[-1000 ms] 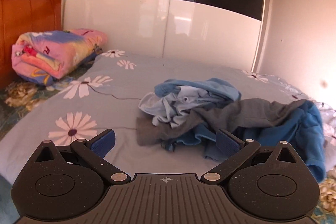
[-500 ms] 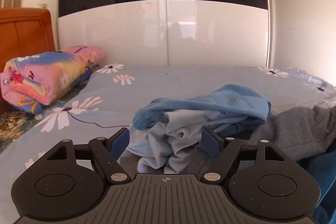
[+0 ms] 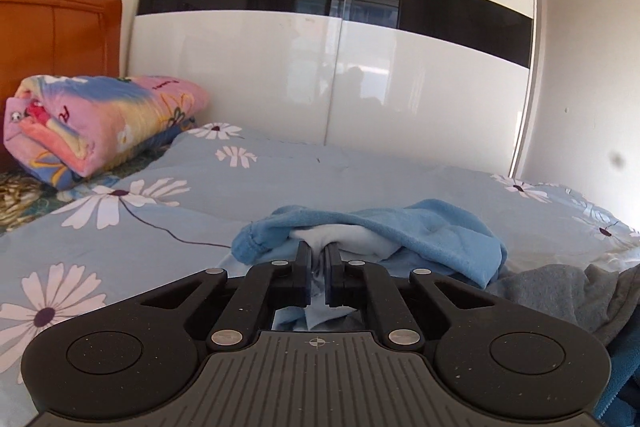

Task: Fold clothes
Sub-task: 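Reach the left tool into the clothes pile and grasp the light blue garment, then lift the light blue garment out of the pile with the left tool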

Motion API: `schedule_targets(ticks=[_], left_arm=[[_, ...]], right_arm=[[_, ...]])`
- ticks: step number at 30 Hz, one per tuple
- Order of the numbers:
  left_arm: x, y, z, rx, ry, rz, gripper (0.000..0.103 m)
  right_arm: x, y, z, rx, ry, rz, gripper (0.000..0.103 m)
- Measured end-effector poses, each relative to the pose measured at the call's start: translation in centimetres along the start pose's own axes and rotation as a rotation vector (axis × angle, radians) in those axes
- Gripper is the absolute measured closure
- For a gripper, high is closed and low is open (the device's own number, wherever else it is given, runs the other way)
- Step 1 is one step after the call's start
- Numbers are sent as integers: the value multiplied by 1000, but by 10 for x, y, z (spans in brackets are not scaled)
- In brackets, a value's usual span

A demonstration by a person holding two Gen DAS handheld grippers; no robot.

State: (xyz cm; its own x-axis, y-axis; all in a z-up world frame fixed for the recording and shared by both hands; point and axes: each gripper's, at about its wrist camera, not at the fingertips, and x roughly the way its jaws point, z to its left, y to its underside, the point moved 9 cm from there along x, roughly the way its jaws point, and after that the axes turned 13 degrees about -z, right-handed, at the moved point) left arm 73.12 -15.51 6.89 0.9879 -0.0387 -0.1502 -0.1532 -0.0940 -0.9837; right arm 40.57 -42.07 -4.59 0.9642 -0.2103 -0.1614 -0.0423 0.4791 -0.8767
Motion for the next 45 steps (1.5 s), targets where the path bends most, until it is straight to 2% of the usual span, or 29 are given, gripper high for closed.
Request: schedule_targets(ticks=[4,9,14,15,18,20,22,25,27,29,32,34,36,37,39,43,45], left_arm=[[-19,-13,0,23,12,-4,99],[-50,-50,14,15,-15,-55,99],[-83,-122,30,52,-58,-162,99],[-90,-139,31,68,-68,-188,102],[-121,-214,42,98,-137,-339,103],[-135,-252,50,129,-161,-356,103],[-146,-267,57,181,-172,-351,103],[-149,-251,67,180,-147,-281,103],[-143,-215,71,153,-123,-198,103],[-138,-168,67,111,-67,-99,103],[-125,-84,50,126,17,44,102],[-115,-33,38,124,64,131,92],[-106,0,30,28,95,181,69],[-103,13,27,-39,114,199,66],[-96,29,25,-189,162,222,65],[-78,38,21,-384,179,197,65],[-68,42,23,-475,167,166,57]], right_arm=[[-1,0,4,-9,-13,-1,1],[-2,-3,6,-7,-18,-6,1],[-5,-7,8,-2,-26,-18,1],[-5,-7,8,0,-27,-18,1],[-5,-8,8,0,-26,-20,1],[-5,-8,9,-2,-25,-20,1],[-5,-8,10,-3,-26,-19,1],[-6,-8,12,-5,-34,-21,1],[-8,-10,12,-5,-34,-28,1],[-8,-11,11,-1,-30,-31,1],[-8,-11,9,9,-24,-30,1],[-8,-10,8,11,-22,-29,1],[-8,-10,7,13,-22,-28,1],[-8,-10,6,13,-20,-27,1],[-7,-10,5,14,-16,-26,1],[-7,-10,5,7,-7,-25,1],[-8,-10,6,0,-9,-30,1]])
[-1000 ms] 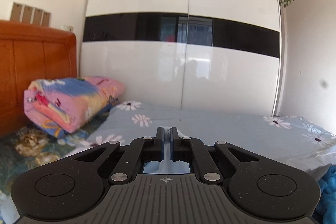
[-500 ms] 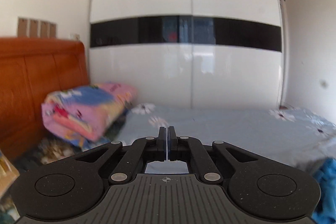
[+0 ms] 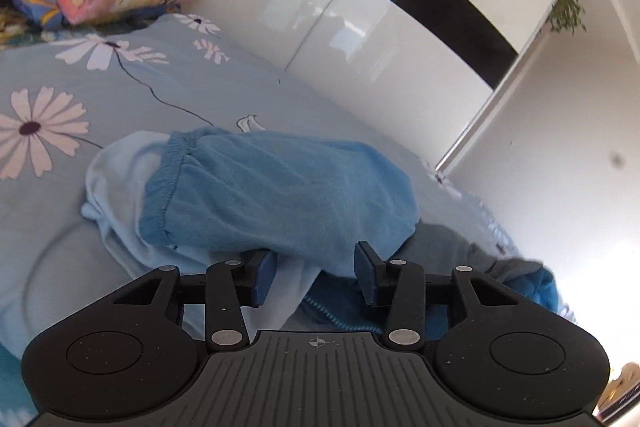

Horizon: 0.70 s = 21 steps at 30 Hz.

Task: Fold clothes
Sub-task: 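Lift the light blue garment out of the pile with the left tool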

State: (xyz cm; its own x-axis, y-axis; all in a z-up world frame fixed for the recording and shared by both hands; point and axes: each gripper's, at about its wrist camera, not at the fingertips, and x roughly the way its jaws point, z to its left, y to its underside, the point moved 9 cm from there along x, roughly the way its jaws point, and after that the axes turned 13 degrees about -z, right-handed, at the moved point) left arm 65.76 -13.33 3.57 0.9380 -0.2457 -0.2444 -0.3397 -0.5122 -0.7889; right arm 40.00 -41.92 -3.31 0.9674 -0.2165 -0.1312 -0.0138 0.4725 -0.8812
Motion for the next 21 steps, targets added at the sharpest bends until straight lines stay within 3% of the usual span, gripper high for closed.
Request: schedule_targets(ticks=[2,4,6,9,11,15,21], left_arm=[[12,-2,5,-66,-18,-42,54],[23,-4,10,-129,-32,-73,58],[27,-7,11,-159,-56,-104,93],[23,-22,1,-84,-84,-142,99],[12,-50,-14,-47,-66,-188,101],[-33,-127,-65,11,9,-291,102],[-155,-223,-163,188,150,-381,102]], right_arm=[[0,0,0,-1,1,1,1],[1,2,-2,1,4,7,1],[2,3,-4,5,8,13,1],[3,4,-6,8,14,16,1],[3,4,-6,7,15,16,1],[1,0,-1,-1,9,-2,1],[-21,-30,23,-51,-22,-87,1]])
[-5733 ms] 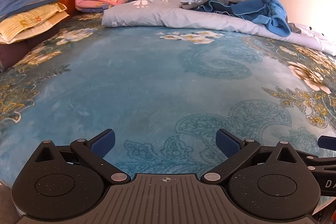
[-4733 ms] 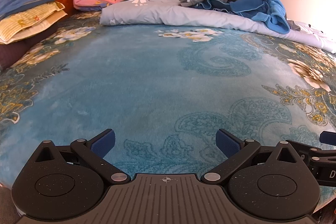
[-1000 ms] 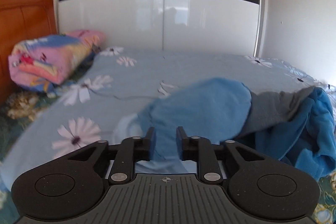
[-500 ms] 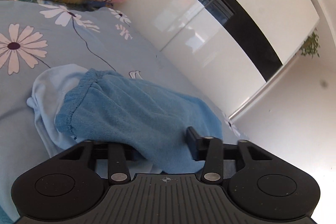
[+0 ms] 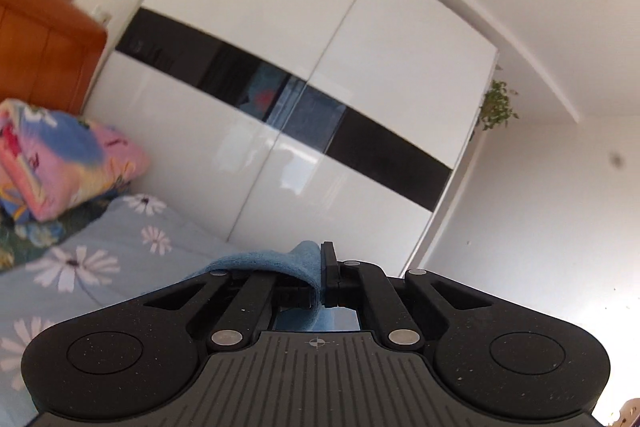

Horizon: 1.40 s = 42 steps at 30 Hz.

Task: Fold clothes
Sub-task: 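Lift the light blue garment out of the pile with the left tool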

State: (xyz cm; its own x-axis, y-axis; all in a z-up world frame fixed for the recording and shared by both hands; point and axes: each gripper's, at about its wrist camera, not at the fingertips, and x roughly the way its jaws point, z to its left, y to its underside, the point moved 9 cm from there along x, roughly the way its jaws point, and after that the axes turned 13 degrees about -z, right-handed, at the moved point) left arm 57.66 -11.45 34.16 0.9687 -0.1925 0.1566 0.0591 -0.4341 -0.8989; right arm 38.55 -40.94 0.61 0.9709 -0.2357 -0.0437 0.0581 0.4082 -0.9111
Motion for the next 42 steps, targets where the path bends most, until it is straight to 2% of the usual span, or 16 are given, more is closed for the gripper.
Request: schedule_targets(ticks=[2,4,9,12,15,18,22,26,29,31,34,38,40,42], left_arm=[[-24,-36,-20,72,28,-28,102],[-47,-64,-32,115,26,-55,102],[-104,-135,-42,79,-37,-133,102],[-141,-178,-45,56,-54,-184,102],[-179,-220,-55,141,-47,-239,102],[-216,-258,-65,171,-23,-273,102],[-256,-286,-74,217,5,-237,102],[-297,-282,-68,265,63,-201,102],[-322,-252,-46,288,93,-159,101],[-341,-223,-24,312,79,-143,101],[-368,-175,22,345,-6,-139,101],[-414,-127,95,407,-170,-204,101],[-436,-109,130,397,-259,-229,101],[-453,-83,156,377,-273,-211,101]], right_arm=[[-23,-14,10,-24,-25,-26,1],[-44,-21,11,-46,-37,-26,1],[-91,-47,8,-97,-19,-8,1],[-119,-70,19,-126,-46,-30,1],[-142,-84,40,-154,-102,-40,1],[-164,-92,64,-179,-168,-42,1],[-185,-85,100,-186,-262,9,1],[-200,-70,122,-191,-307,65,1],[-203,-49,135,-215,-350,137,1],[-202,-26,142,-223,-377,211,1],[-205,11,157,-217,-445,322,1],[-204,52,173,-237,-523,434,1],[-196,64,177,-255,-523,447,1],[-180,71,182,-246,-500,439,1]])
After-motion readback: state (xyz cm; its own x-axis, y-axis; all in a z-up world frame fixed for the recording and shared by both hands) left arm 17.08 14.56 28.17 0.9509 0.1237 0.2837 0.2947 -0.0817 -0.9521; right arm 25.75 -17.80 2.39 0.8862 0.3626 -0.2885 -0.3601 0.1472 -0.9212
